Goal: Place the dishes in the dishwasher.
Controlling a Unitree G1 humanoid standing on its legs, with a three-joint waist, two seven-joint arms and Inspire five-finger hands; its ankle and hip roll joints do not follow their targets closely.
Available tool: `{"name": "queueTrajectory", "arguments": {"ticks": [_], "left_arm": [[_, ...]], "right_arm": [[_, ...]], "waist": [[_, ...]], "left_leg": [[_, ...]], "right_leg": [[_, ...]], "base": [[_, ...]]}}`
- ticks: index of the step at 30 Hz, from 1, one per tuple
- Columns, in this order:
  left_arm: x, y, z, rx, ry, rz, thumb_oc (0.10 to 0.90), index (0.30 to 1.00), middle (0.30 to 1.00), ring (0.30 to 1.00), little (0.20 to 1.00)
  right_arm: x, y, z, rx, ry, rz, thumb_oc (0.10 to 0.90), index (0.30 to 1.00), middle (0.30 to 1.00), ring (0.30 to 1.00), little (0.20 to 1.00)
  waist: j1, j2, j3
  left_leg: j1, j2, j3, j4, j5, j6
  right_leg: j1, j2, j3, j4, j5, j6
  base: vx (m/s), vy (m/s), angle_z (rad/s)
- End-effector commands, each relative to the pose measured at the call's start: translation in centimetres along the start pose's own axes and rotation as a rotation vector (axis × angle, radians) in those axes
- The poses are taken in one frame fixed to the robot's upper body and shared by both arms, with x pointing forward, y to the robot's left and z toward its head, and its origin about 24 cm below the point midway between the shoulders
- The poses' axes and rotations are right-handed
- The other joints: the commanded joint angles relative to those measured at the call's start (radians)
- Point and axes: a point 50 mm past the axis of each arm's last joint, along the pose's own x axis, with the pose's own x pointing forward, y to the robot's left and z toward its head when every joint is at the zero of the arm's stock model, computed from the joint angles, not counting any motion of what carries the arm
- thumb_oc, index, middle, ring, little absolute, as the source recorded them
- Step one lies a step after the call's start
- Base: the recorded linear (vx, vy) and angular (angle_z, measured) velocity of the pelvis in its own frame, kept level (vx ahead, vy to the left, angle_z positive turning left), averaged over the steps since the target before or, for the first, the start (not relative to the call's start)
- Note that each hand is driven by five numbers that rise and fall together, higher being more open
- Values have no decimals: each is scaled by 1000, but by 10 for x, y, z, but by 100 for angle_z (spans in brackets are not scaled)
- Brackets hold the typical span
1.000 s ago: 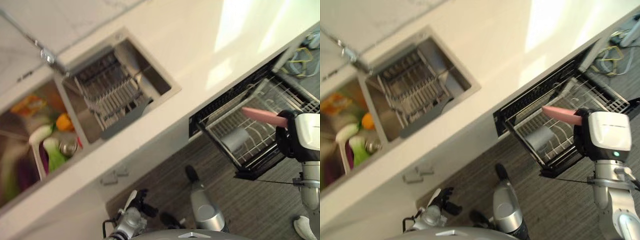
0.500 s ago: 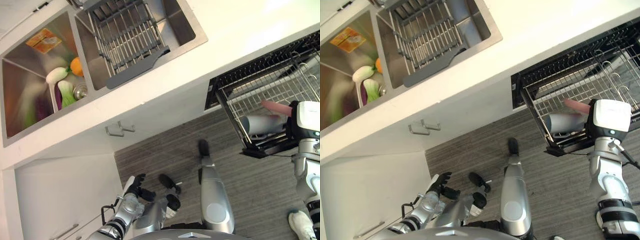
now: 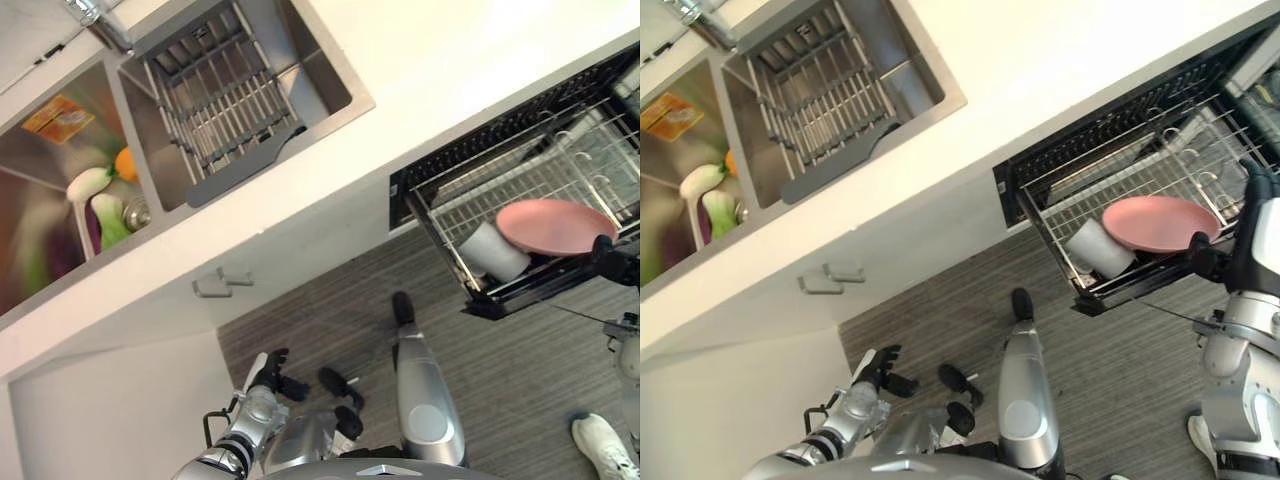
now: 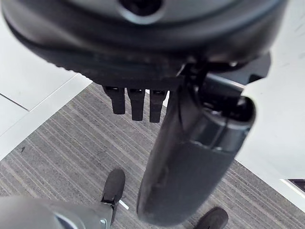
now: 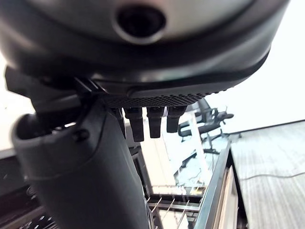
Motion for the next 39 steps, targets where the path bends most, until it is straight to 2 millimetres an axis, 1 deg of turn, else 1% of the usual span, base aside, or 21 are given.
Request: {"name": "queueTrajectory", "arguments": {"ticks": [1, 5, 7, 8, 9, 10, 12, 13, 16, 18, 19, 20, 22, 24, 26, 30, 32, 34, 35, 37, 39], "left_arm": [[-6, 23, -44, 48, 135, 61, 800, 900, 900, 900, 900], [-5, 24, -43, 63, 134, 55, 800, 900, 900, 900, 900], [-3, 24, -38, 72, 119, 49, 800, 900, 900, 900, 900], [-2, 24, -35, 76, 110, 48, 800, 900, 900, 900, 900], [-2, 24, -32, 86, 98, 41, 800, 900, 900, 900, 900], [-2, 24, -32, 85, 98, 42, 800, 900, 900, 900, 900], [-1, 23, -29, 110, 73, 20, 800, 900, 900, 900, 900], [-1, 21, -27, 124, 55, 4, 800, 900, 900, 900, 900], [-2, 18, -26, 114, 42, -8, 800, 900, 900, 900, 900], [-2, 18, -26, 118, 40, -8, 800, 900, 900, 900, 900], [-4, 17, -29, 125, 42, -8, 800, 900, 900, 900, 900], [-4, 16, -30, 123, 43, -10, 800, 900, 900, 900, 900], [-5, 16, -32, 122, 45, -12, 800, 900, 900, 900, 900], [-8, 13, -39, 86, 68, -36, 800, 900, 900, 900, 900], [-9, 11, -39, 86, 58, -79, 800, 900, 900, 900, 900], [-10, 8, -42, 11, 74, -106, 800, 900, 900, 900, 900], [-9, 9, -40, -71, 77, -115, 800, 900, 900, 900, 900], [-9, 7, -37, -74, 67, -127, 800, 900, 900, 900, 900], [-9, 7, -38, -73, 67, -128, 800, 900, 900, 900, 900], [-10, 2, -38, -85, 65, -156, 800, 900, 900, 900, 900], [-11, 2, -39, -91, 70, -155, 800, 900, 900, 900, 900]], "right_arm": [[1, -27, -13, 56, 72, -177, 800, 900, 900, 900, 900], [-25, -9, -41, 15, 218, -55, 800, 900, 900, 900, 900], [-39, 8, -48, 94, 300, 15, 800, 900, 900, 900, 900], [-45, 17, -51, 149, 345, 34, 577, 566, 566, 566, 566], [-49, 29, -53, 189, 381, 70, 400, 300, 300, 300, 300], [-48, 29, -53, 191, 380, 69, 400, 300, 300, 300, 300], [-50, 54, -55, 157, 395, 178, 400, 300, 300, 300, 300], [-34, 65, -43, 186, 370, 176, 400, 300, 300, 300, 300], [-1, 71, -20, 215, 279, 151, 400, 300, 300, 300, 300], [8, 70, -13, 211, 244, 144, 400, 300, 300, 300, 300], [25, 69, 3, 188, 166, 124, 400, 300, 300, 300, 300], [31, 68, 9, 190, 135, 117, 400, 300, 300, 300, 300], [37, 65, 12, 183, 118, 110, 400, 300, 300, 300, 300], [58, 58, 21, 184, 91, 69, 400, 300, 300, 300, 300], [82, 51, 32, 174, 55, 51, 400, 300, 300, 300, 300], [99, 51, 43, 170, 30, 78, 400, 300, 300, 300, 300], [102, 59, 40, 145, 49, 139, 508, 462, 462, 462, 462], [98, 62, 36, 129, 57, 159, 800, 900, 900, 900, 900], [98, 62, 36, 129, 58, 159, 800, 900, 900, 900, 900], [80, 78, 20, 126, 120, 232, 800, 900, 900, 900, 900], [73, 84, 16, 139, 141, 258, 800, 900, 900, 900, 900]], "waist": [[-2, -114, -101], [-8, -112, -102], [-9, -105, -94], [-9, -101, -89], [-5, -95, -85], [-7, -96, -84], [8, -73, -75], [26, -46, -70], [58, -7, -64], [65, 1, -65], [97, 19, -75], [106, 25, -79], [117, 30, -82], [166, 48, -97], [187, 60, -100], [214, 65, -106], [245, 63, -116], [254, 61, -124], [253, 61, -124], [267, 56, -132], [265, 52, -133]], "left_leg": [[-8, 35, -15, 74, -3, -33], [-14, 37, -26, 76, -2, -34], [-24, 35, -38, 79, -1, -34], [-29, 33, -44, 80, -1, -34], [-34, 30, -51, 82, 0, -33], [-35, 30, -51, 82, 0, -32], [-46, 25, -66, 86, 1, -31], [-53, 17, -79, 86, 2, -30], [-58, 5, -98, 87, 4, -29], [-59, 3, -104, 85, 5, -30], [-62, -3, -127, 79, 11, -31], [-64, -6, -142, 76, 14, -32], [-67, -6, -155, 76, 18, -33], [-83, -13, -214, 75, 29, -37], [-91, -9, -245, 73, 42, -41], [-83, -5, -263, 70, 49, -47], [-80, 3, -283, 68, 57, -55], [-86, 7, -302, 65, 65, -56], [-86, 7, -305, 65, 66, -56], [-84, 13, -323, 54, 74, -60], [-82, 15, -328, 50, 77, -62]], "right_leg": [[149, -111, 11, -156, 25, 141], [141, -104, 16, -144, 15, 133], [136, -106, 19, -138, 11, 129], [134, -108, 19, -135, 11, 128], [131, -109, 20, -132, 10, 126], [131, -110, 19, -131, 9, 126], [125, -114, 19, -123, 6, 123], [126, -120, 16, -123, 5, 122], [135, -134, 7, -128, 6, 122], [141, -137, 2, -131, 5, 121], [157, -144, -14, -138, 2, 119], [166, -148, -25, -141, 0, 118], [174, -151, -36, -143, -3, 116], [205, -166, -90, -144, -12, 112], [230, -175, -131, -148, -12, 107], [266, -181, -170, -155, -16, 105], [299, -184, -210, -162, -28, 103], [306, -184, -233, -162, -29, 98], [308, -184, -237, -162, -30, 98], [333, -183, -272, -166, -35, 98], [342, -182, -284, -170, -35, 98]], "base": [[-11, -5, -21], [-36, -16, -9], [-71, -12, 5], [-78, -1, 9], [-51, 2, 10], [-48, 8, 14], [-57, 25, 13], [-56, 51, 9], [-26, 28, 16], [-10, -27, 28], [-15, -75, 23], [-12, -66, 16], [-24, -65, 55], [-61, -155, 49], [-31, -98, 89], [0, -47, 66], [1, -75, 20], [-5, -67, 46], [11, -70, 51], [19, -59, 40], [12, -24, 54]]}}
